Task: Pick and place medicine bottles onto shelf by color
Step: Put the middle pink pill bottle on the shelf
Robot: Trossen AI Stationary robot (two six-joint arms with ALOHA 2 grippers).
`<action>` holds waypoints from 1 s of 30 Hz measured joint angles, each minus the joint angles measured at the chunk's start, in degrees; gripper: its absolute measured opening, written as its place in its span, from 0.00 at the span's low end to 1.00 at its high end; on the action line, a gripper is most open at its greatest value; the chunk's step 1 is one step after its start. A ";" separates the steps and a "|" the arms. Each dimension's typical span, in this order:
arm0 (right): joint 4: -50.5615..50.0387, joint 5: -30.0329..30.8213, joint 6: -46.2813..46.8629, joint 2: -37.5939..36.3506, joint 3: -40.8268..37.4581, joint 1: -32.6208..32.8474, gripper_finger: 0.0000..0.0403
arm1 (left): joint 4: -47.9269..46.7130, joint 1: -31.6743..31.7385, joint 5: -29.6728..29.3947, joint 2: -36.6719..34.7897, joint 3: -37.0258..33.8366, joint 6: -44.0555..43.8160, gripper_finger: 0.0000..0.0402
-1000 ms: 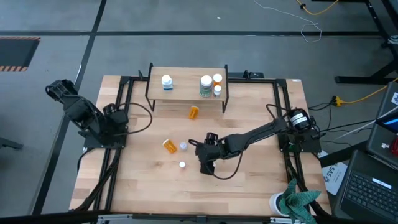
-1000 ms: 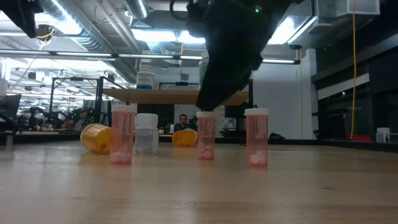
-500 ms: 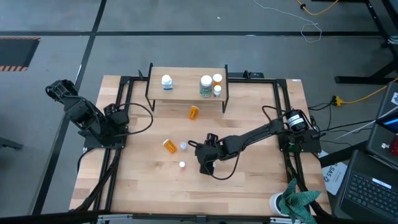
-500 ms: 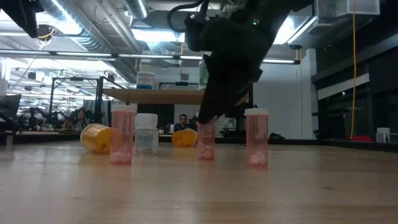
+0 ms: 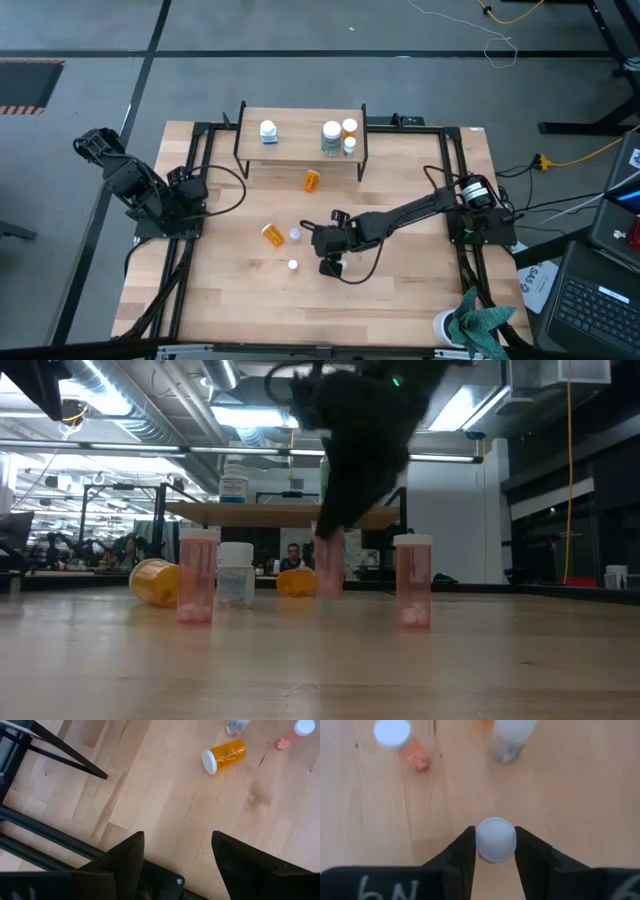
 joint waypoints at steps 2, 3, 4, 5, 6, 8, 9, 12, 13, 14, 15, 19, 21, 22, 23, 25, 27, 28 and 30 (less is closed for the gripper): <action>-4.03 0.06 -2.14 -0.04 3.66 -1.01 0.28 | 0.00 0.00 -0.49 0.00 0.00 0.01 0.57; -6.58 0.06 -3.39 -0.04 5.84 -1.68 0.28 | 0.00 0.02 -0.84 0.00 0.00 0.01 0.57; -9.13 0.04 -4.96 -0.04 8.38 -2.40 0.28 | 0.00 0.02 -1.19 0.00 0.00 0.12 0.57; -11.25 0.06 -6.72 -0.04 11.18 -3.25 0.28 | -0.01 0.01 -1.39 0.00 0.00 0.35 0.57; -12.63 0.27 -8.68 -0.06 14.04 -4.28 0.28 | 0.00 0.02 -1.49 0.00 0.00 0.59 0.57; -14.78 0.39 -12.09 -0.24 19.38 -6.65 0.30 | 0.00 0.00 -1.53 0.00 0.00 1.18 0.57; -16.03 0.47 -13.60 -0.24 22.18 -8.14 0.30 | 0.00 0.00 -1.62 0.00 0.00 1.54 0.57; -18.06 0.56 -17.84 -0.24 28.96 -13.08 0.30 | 0.00 0.02 -2.20 0.00 0.00 1.90 0.57; -18.07 0.56 -19.36 -0.24 30.71 -14.90 0.29 | 0.00 0.02 -2.43 0.00 0.00 1.93 0.57; -18.18 0.54 -20.92 -0.24 32.24 -16.66 0.28 | -0.01 0.00 -2.53 0.00 0.00 2.05 0.57; -18.39 0.44 -22.34 -0.24 33.67 -18.55 0.28 | -0.01 0.01 -2.68 0.00 0.00 2.28 0.57; -17.84 -3.30 -25.27 -0.24 37.88 -25.37 0.28 | 0.00 0.00 -2.77 0.00 0.00 2.64 0.57; -17.49 -4.69 -25.95 -0.22 39.74 -28.17 0.28 | 0.00 0.02 -2.77 0.00 0.00 2.64 0.57; -17.04 -4.70 -26.69 -0.22 40.68 -29.26 0.28 | 0.00 0.01 -2.77 0.00 0.00 2.63 0.57; -16.47 -4.78 -27.47 -0.22 41.68 -30.27 0.29 | -0.01 0.01 -2.77 0.00 0.00 2.64 0.57; -15.85 -4.88 -29.56 -0.22 43.62 -32.35 0.29 | 0.00 0.02 -2.77 0.00 0.00 2.62 0.57; -15.75 -5.07 -31.37 -0.22 45.36 -34.40 0.29 | 0.00 0.02 -2.77 0.00 0.00 2.62 0.57; -15.65 -5.09 -32.33 -0.24 45.86 -35.48 0.29 | 0.00 0.01 -2.77 0.00 0.00 2.62 0.57; -16.18 -5.05 -32.70 -0.28 46.10 -37.86 0.29 | 0.00 0.01 -2.77 0.00 0.00 2.55 0.57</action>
